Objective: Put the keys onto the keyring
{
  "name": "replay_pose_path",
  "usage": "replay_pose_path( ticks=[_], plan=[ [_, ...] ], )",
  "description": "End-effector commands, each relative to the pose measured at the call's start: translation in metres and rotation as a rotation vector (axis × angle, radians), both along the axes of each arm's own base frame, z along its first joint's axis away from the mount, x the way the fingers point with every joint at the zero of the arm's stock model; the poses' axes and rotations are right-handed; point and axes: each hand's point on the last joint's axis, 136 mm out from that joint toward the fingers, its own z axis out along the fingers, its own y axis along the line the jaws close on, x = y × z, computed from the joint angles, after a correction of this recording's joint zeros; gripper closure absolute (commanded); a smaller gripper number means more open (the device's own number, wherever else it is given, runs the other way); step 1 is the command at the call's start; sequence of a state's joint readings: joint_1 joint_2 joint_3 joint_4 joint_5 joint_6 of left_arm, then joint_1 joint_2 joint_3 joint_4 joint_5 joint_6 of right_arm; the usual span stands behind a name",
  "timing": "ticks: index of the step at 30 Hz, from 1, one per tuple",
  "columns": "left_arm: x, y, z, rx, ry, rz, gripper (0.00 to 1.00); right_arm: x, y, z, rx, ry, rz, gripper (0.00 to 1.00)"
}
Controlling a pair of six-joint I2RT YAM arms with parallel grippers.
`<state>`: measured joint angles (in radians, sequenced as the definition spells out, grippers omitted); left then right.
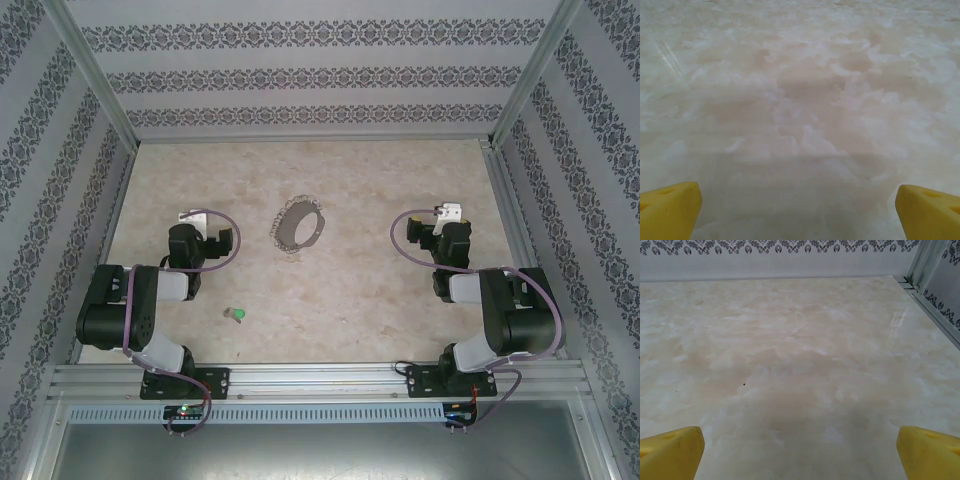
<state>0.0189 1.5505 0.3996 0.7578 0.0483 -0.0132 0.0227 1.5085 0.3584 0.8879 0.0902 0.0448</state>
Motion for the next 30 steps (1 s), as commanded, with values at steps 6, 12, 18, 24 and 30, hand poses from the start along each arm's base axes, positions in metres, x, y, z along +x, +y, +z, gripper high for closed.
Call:
replay_pose_path(
  ticks=[6, 12, 18, 24, 30],
  plan=[
    [0.0126, -0.0026, 0.0177, 0.017, -0.071, -0.008, 0.0, 0.0069, 0.0009, 0.0125, -0.014, -0.045, -0.005, 0.02],
    [0.0126, -0.0028, 0.0175, 0.015, -0.069, -0.009, 0.0, 0.0072, 0.0008, 0.0124, -0.014, -0.045, -0.005, 0.02],
    [0.0129, -0.0028, 0.0173, 0.015, -0.067, -0.009, 0.0, 0.0082, 0.0001, 0.0119, 0.004, -0.041, 0.007, 0.02],
    [0.0124, -0.0027, 0.0173, 0.016, -0.069, -0.009, 0.0, 0.0079, -0.0004, 0.0114, 0.004, -0.04, 0.006, 0.02],
    [0.0123, -0.0026, 0.0174, 0.017, -0.07, -0.008, 0.0, 0.0071, -0.0005, 0.0114, 0.006, -0.043, 0.004, 0.02]
  ],
)
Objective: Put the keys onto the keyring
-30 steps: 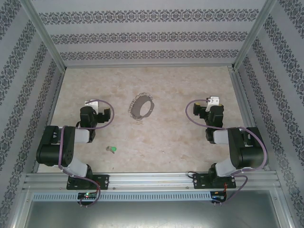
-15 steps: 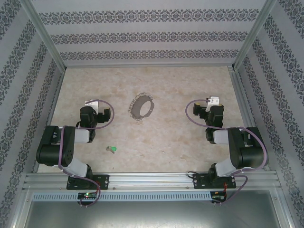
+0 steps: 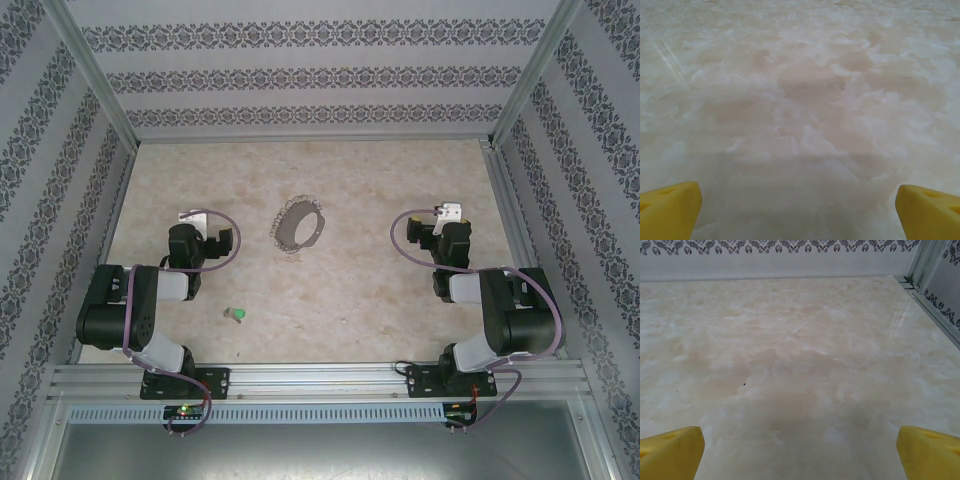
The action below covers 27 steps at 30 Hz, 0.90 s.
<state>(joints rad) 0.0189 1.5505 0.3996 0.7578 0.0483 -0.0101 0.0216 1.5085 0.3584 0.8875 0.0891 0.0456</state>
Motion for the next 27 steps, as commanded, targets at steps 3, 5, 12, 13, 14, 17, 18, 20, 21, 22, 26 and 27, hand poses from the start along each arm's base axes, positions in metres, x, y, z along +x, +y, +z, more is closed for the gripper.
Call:
replay_pose_path(
  ticks=[3, 5, 12, 13, 14, 17, 18, 20, 21, 22, 26, 27],
  plan=[
    [0.012, -0.003, 0.017, 0.014, -0.069, -0.007, 0.0, 0.007, 0.0, 0.012, 0.006, -0.045, 0.005, 0.02],
    [0.012, -0.002, 0.017, 0.014, -0.07, -0.006, 0.0, 0.007, 0.0, 0.012, 0.005, -0.045, 0.004, 0.02],
    [0.015, 0.001, 0.031, 0.026, -0.044, 0.023, 0.0, 0.001, -0.008, 0.03, 0.0, -0.083, -0.046, 0.02],
    [0.016, 0.003, 0.035, 0.028, -0.032, 0.035, 0.0, -0.001, -0.012, 0.035, 0.0, -0.081, -0.069, 0.02],
    [0.016, 0.004, 0.039, 0.03, -0.024, 0.04, 0.0, -0.003, -0.016, 0.041, 0.001, -0.08, -0.092, 0.02],
    [0.017, 0.003, 0.053, 0.033, -0.006, 0.039, 0.0, -0.008, -0.02, 0.053, 0.016, -0.053, -0.123, 0.02],
    [0.018, 0.004, 0.059, 0.027, -0.007, 0.051, 0.0, -0.008, -0.02, 0.058, 0.041, -0.038, -0.125, 0.02],
    [0.017, 0.006, 0.078, -0.021, -0.029, 0.084, 0.0, -0.009, -0.014, 0.065, 0.09, -0.001, -0.108, 0.02],
    [0.016, 0.004, 0.085, -0.053, -0.032, 0.092, 0.0, -0.01, -0.014, 0.069, 0.134, 0.004, -0.117, 0.02],
    [0.016, 0.003, 0.093, -0.085, -0.03, 0.103, 0.0, -0.012, -0.016, 0.071, 0.177, 0.007, -0.145, 0.02],
    [0.009, -0.005, 0.107, -0.254, 0.057, 0.171, 0.02, -0.021, -0.013, 0.075, 0.3, 0.047, -0.164, 0.02],
    [0.007, -0.009, 0.107, -0.301, 0.089, 0.185, 0.03, -0.022, -0.004, 0.076, 0.32, 0.058, -0.115, 0.02]
  ],
)
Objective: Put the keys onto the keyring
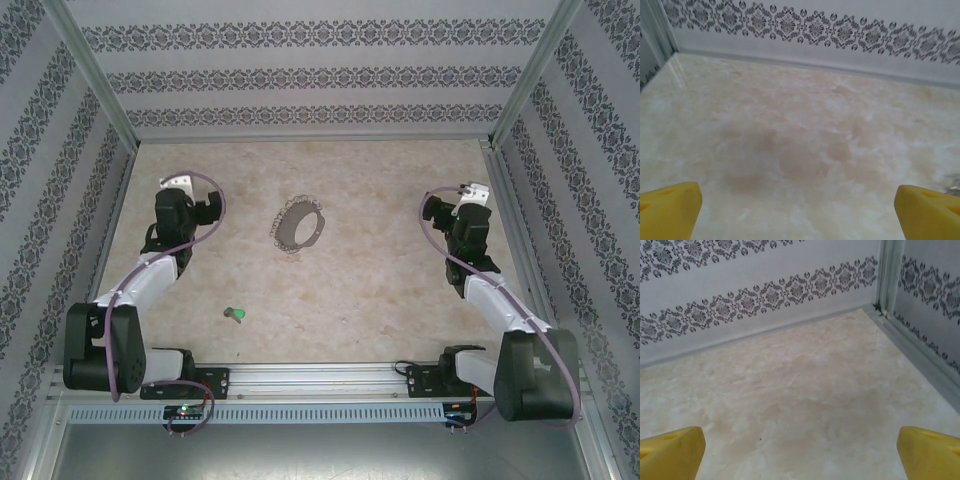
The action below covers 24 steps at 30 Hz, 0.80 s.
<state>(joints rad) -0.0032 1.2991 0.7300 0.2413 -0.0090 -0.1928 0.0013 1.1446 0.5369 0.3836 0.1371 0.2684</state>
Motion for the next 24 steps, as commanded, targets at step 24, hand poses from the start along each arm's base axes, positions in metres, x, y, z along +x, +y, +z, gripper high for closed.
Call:
replay_pose_path(
  ticks=[24],
  plan=[
    [0.017, -0.238, -0.086, -0.154, 0.618, -0.447, 0.18, -0.044, 0.135, -0.065, 0.374, 0.353, 0.449, 0.07]
  ],
)
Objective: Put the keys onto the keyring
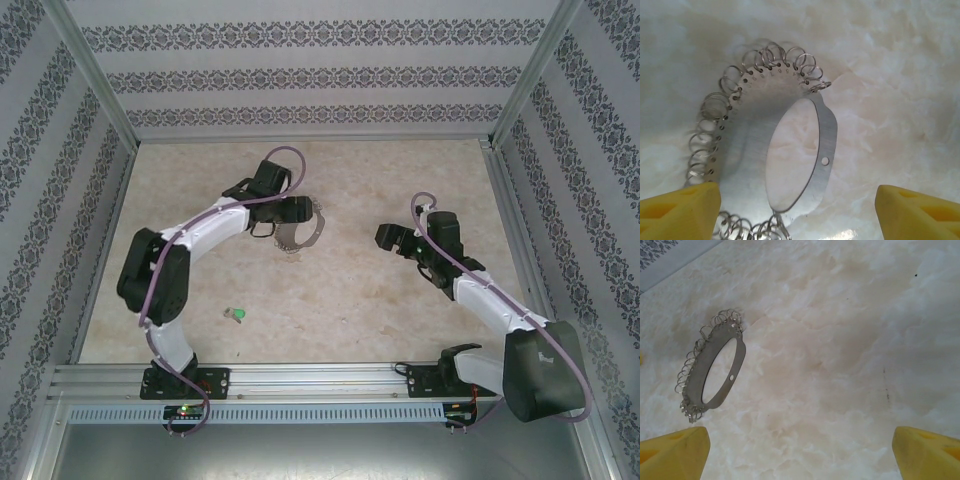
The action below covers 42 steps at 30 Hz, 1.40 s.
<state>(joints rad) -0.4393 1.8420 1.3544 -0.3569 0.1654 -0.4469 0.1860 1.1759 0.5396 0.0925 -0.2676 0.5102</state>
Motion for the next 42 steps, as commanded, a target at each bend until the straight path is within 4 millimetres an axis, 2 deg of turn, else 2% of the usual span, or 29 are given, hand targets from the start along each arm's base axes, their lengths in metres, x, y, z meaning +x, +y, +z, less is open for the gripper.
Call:
replay_pose_path(
  ticks=[1, 7, 10, 16, 21, 24, 27, 30, 36, 42],
  plan=[
    [0.006, -0.008, -0.011, 0.044, 0.026, -0.07, 0.18, 0.005, 0.006, 0.005, 0.014, -0.012, 0.022, 0.07],
    [0.025, -0.026, -0.016, 0.097, -0.013, -0.144, 0.19, 0.009, 0.009, -0.01, 0.011, 0.056, 0.038, 0.1],
    [0.03, -0.039, -0.014, 0.09, -0.036, -0.214, 0.24, 0.012, 0.008, -0.02, 0.02, 0.091, 0.022, 0.12],
    [0.036, -0.051, -0.022, 0.119, -0.019, -0.283, 0.29, 0.009, 0.011, -0.034, 0.056, 0.138, 0.022, 0.13],
    [0.044, -0.049, -0.009, 0.104, -0.055, -0.224, 0.3, 0.002, 0.025, -0.03, 0.091, 0.14, 0.072, 0.17],
    [0.038, -0.042, 0.001, 0.098, -0.071, -0.193, 0.28, -0.001, 0.035, -0.026, 0.083, 0.143, 0.098, 0.19],
    [0.025, -0.027, 0.007, 0.084, -0.06, -0.131, 0.28, -0.007, 0.049, -0.022, 0.083, 0.143, 0.131, 0.21],
    [0.0, -0.01, 0.016, 0.031, -0.051, -0.047, 0.28, -0.014, 0.062, -0.017, 0.082, 0.135, 0.159, 0.22],
    [-0.059, 0.047, 0.025, 0.082, 0.014, 0.162, 0.25, -0.029, 0.082, -0.013, 0.049, 0.123, 0.202, 0.22],
    [-0.129, 0.095, 0.007, 0.117, 0.171, 0.342, 0.23, -0.036, 0.093, -0.018, 0.046, 0.126, 0.225, 0.21]
  ],
)
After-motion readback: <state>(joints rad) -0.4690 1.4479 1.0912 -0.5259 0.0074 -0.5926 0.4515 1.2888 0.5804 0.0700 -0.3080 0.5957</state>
